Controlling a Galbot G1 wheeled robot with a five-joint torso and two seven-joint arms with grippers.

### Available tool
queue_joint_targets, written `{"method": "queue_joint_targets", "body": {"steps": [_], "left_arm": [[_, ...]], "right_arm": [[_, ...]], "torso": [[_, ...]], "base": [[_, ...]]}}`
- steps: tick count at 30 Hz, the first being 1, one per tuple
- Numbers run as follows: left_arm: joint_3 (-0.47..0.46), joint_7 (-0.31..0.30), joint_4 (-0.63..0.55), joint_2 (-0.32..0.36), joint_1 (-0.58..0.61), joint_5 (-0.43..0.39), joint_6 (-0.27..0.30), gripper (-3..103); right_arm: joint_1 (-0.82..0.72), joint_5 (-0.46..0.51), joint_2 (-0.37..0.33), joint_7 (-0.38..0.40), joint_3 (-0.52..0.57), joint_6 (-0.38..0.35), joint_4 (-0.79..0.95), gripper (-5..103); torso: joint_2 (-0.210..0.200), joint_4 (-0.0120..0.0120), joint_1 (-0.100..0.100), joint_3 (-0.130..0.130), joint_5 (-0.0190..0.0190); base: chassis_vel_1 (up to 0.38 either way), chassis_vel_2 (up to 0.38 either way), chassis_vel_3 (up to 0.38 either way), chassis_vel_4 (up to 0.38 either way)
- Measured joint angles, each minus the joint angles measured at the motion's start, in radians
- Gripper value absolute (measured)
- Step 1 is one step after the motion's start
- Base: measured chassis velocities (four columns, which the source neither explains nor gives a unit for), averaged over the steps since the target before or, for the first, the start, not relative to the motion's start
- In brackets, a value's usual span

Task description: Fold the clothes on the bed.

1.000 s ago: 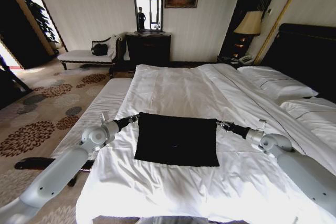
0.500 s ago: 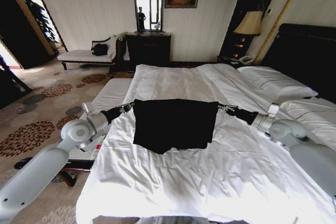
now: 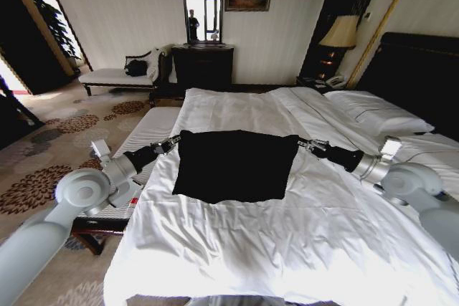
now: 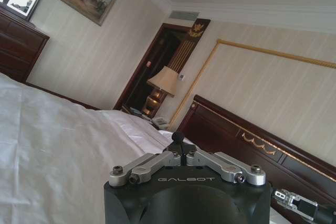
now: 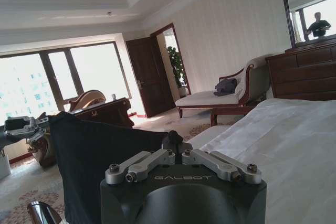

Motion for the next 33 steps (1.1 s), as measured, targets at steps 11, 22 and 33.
{"method": "queue_joint_targets", "body": {"steps": [11, 22, 33], "left_arm": [[-0.246, 0.000, -0.110, -0.033, 0.329, -0.007, 0.001, 0], [0.085, 0.000, 0.153, -0.034, 0.091, 0.082, -0.002, 0], [0.473, 0.000, 0.452, -0.181, -0.227, 0.261, -0.026, 0]], "right_arm": [[-0.214, 0.034, 0.043, 0.048, 0.189, -0.035, 0.159, 1], [0.033, -0.054, 0.048, 0.087, -0.173, -0.036, -0.097, 1], [0.405, -0.150, 0.096, 0.039, -0.594, 0.011, -0.412, 1]], "torso": [[0.000, 0.0004, 0.000, 0.000, -0.0003], [0.000, 0.0003, 0.000, 0.000, 0.0000], [0.000, 0.0002, 0.000, 0.000, -0.0001]], "base": [[0.000, 0.000, 0.000, 0.000], [0.000, 0.000, 0.000, 0.000], [0.000, 0.000, 0.000, 0.000]]}}
